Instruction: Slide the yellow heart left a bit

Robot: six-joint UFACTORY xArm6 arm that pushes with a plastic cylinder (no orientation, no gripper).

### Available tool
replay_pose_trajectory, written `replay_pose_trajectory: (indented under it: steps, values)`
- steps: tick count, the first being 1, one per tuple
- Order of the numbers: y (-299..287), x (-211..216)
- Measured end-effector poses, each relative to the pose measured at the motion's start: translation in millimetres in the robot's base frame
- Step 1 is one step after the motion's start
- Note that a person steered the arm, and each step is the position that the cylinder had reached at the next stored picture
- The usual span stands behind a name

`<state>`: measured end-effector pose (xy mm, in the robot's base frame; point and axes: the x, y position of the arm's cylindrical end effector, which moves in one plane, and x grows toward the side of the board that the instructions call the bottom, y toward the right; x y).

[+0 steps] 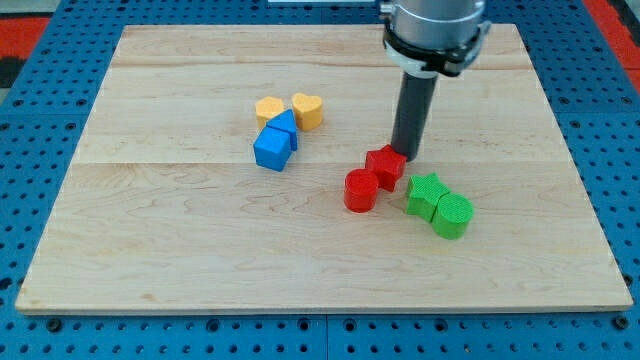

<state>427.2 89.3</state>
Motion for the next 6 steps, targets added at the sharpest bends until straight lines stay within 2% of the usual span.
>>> replay_pose_trajectory:
  steps: [3, 4, 5, 6]
  values:
    - [-0.1, -19.4]
    - [-13.0, -38.9]
    - [-60.5, -63.2]
    - [-60.7, -63.3]
